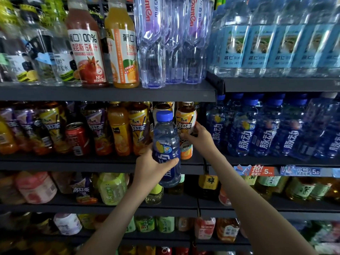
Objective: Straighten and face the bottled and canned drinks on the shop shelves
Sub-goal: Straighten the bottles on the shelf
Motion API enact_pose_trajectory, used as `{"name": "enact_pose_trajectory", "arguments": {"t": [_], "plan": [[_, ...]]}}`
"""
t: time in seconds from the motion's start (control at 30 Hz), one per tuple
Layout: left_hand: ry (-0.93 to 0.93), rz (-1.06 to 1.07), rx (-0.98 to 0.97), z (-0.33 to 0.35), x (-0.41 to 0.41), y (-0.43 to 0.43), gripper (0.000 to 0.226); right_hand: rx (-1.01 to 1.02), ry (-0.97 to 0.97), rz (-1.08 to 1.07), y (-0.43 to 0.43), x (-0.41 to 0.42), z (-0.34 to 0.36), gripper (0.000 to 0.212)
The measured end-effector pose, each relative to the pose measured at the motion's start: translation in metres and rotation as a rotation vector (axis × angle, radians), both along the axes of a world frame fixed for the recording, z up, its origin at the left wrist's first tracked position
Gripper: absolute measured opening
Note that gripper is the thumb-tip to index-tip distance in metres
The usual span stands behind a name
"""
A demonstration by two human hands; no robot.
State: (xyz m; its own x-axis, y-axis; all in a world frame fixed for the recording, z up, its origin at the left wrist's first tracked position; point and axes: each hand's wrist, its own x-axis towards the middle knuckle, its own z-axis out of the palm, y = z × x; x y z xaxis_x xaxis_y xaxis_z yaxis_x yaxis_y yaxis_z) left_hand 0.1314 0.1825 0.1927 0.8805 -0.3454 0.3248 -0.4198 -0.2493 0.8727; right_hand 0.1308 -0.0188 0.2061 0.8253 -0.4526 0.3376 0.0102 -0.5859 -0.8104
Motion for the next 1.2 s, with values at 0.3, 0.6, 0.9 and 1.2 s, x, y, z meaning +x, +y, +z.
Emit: {"name": "enact_pose_trajectory", "arguments": {"t": [0.3,0.6,0.9,1.2], "plan": [[-0.053,-0.082,-0.006,0.003,-0.025,-0.08,0.052,0.068,-0.128,-0.253,-0.031,-0.089,0.002,0.026],[-0.056,-0.029,-0.05,0.01,-0.032,-0.151,0.045,0.062,-0.128,-0.407,-0.065,-0.141,-0.011,0.018],[-0.067,0.01,0.03,0.019,-0.009,-0.192,0.05,-0.017,0.001,-0.377,-0.074,-0.126,-0.02,0.026],[-0.051,-0.09,0.011,-0.01,-0.007,-0.203,0.08,-0.042,0.035,-0.321,-0.071,-0.11,-0.036,0.029]]}}
